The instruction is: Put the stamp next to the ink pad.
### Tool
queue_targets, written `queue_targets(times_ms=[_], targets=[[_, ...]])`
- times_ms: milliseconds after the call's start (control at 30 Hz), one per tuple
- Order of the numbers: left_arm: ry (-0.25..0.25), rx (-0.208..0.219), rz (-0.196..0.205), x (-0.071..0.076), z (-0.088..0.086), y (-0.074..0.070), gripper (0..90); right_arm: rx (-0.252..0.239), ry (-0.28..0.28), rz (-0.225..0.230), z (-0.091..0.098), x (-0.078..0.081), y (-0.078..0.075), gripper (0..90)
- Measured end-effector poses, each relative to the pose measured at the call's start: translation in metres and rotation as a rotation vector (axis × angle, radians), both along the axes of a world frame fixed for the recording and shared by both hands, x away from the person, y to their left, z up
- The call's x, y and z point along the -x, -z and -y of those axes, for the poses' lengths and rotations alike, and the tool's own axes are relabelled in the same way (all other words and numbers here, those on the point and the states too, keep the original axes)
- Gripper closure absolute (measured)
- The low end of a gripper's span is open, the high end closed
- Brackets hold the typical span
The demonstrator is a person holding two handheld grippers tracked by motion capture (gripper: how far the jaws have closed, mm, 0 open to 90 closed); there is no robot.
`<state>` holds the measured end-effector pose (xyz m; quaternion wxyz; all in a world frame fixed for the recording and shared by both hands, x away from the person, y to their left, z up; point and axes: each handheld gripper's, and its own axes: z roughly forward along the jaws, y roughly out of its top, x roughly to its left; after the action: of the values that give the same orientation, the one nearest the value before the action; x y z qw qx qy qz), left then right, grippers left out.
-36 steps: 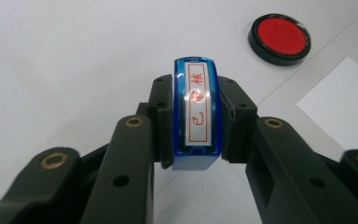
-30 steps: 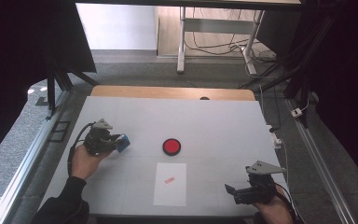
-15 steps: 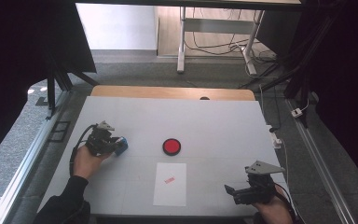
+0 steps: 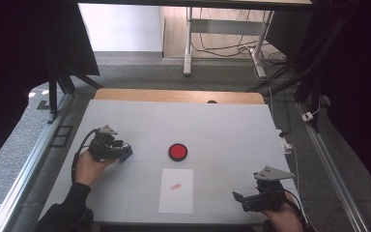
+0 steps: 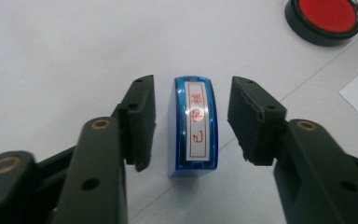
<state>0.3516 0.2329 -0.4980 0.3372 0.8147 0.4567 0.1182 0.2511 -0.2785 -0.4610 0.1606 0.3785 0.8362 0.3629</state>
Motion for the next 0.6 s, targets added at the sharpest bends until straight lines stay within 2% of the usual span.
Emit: queue_targets(times_ms=[133, 233, 333, 400, 600], targets=[[-0.01, 0.028, 0.011, 0.003, -0.001, -0.005, 42.4, -0.002, -0.001, 0.0, 0.0, 0.0, 0.0, 0.0], [0.004, 0.027, 0.042, 0.007, -0.002, -0.01, 35.7, -0.003, -0.002, -0.001, 0.0, 0.0, 0.0, 0.0], [0.016, 0.061, 0.056, 0.012, -0.003, -0.017, 29.0, -0.002, -0.004, 0.0, 0.0, 0.0, 0.0, 0.0], [0.019, 0.065, 0.064, 0.015, -0.002, -0.022, 25.1, -0.002, -0.005, -0.001, 0.0, 0.0, 0.0, 0.0], [0.051, 0.093, 0.052, 0.027, -0.002, -0.03, 17.8, -0.004, -0.006, -0.002, 0.0, 0.0, 0.0, 0.0]])
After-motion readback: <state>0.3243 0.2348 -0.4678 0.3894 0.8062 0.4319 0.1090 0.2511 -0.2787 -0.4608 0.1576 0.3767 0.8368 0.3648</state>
